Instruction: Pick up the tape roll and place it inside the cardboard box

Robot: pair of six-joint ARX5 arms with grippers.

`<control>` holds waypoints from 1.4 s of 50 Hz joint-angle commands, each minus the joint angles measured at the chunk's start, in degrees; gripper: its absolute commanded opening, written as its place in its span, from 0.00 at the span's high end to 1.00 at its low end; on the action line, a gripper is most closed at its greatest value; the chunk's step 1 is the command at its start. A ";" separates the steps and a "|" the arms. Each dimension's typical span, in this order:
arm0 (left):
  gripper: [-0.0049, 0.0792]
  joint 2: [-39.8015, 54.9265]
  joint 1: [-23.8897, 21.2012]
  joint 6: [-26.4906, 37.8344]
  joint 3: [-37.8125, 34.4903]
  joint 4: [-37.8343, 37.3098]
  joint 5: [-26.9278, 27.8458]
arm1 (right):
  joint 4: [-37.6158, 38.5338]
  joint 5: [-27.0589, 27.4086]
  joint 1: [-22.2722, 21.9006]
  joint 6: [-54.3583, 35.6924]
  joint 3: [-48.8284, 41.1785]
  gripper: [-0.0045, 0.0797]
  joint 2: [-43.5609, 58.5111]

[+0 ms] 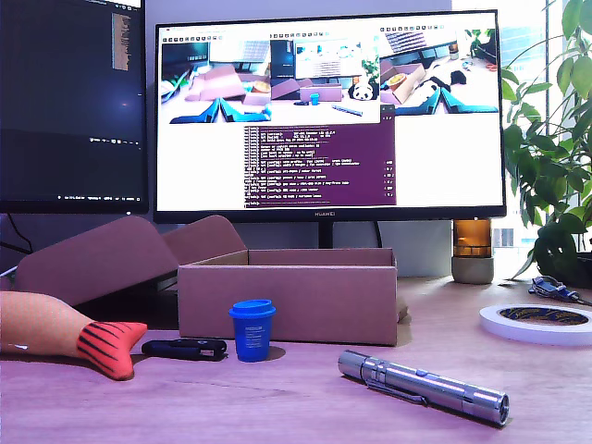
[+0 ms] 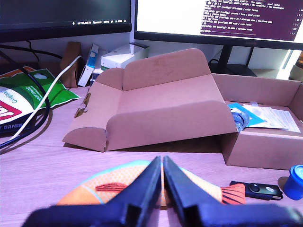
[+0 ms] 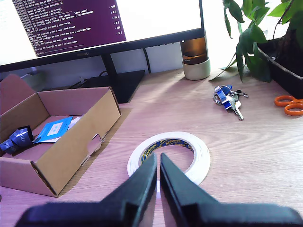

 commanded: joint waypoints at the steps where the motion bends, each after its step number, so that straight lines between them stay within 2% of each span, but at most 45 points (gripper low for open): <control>1: 0.97 -0.15 -0.04 -4.61 -1.05 -0.74 0.92 | 0.26 0.15 0.22 -1.44 -0.66 0.96 0.15; 11: 0.97 -0.15 -0.04 -4.63 -1.05 -0.72 2.03 | 0.33 0.13 0.22 -1.44 -0.66 0.96 0.15; 13: 0.97 -0.15 -0.04 -4.74 -1.05 -0.57 4.13 | 0.48 -0.07 0.22 -1.40 -0.66 0.96 0.15; 21: 0.97 -0.09 -2.23 -5.29 -1.05 0.02 18.08 | 1.01 -3.02 0.22 1.68 -0.66 0.96 0.15; 28: 0.97 -0.09 -6.67 -5.20 -1.05 0.02 23.23 | 0.96 -4.61 0.79 3.19 -0.63 0.96 0.15; 42: 0.97 -0.09 -18.71 -2.86 -1.38 1.40 23.19 | -2.60 -4.55 3.56 3.52 2.10 0.96 0.74; 51: 0.97 -0.09 -25.03 -1.18 -1.70 1.49 19.67 | -6.32 -3.91 5.27 4.26 7.72 0.96 4.61; 63: 0.97 -0.09 -26.99 -1.05 -1.70 1.55 12.66 | -15.43 -4.59 7.10 3.89 18.73 0.96 17.86; 70: 0.97 -0.09 -26.99 -0.92 -1.70 1.49 12.48 | -22.99 -6.64 8.28 -4.92 26.23 0.91 29.62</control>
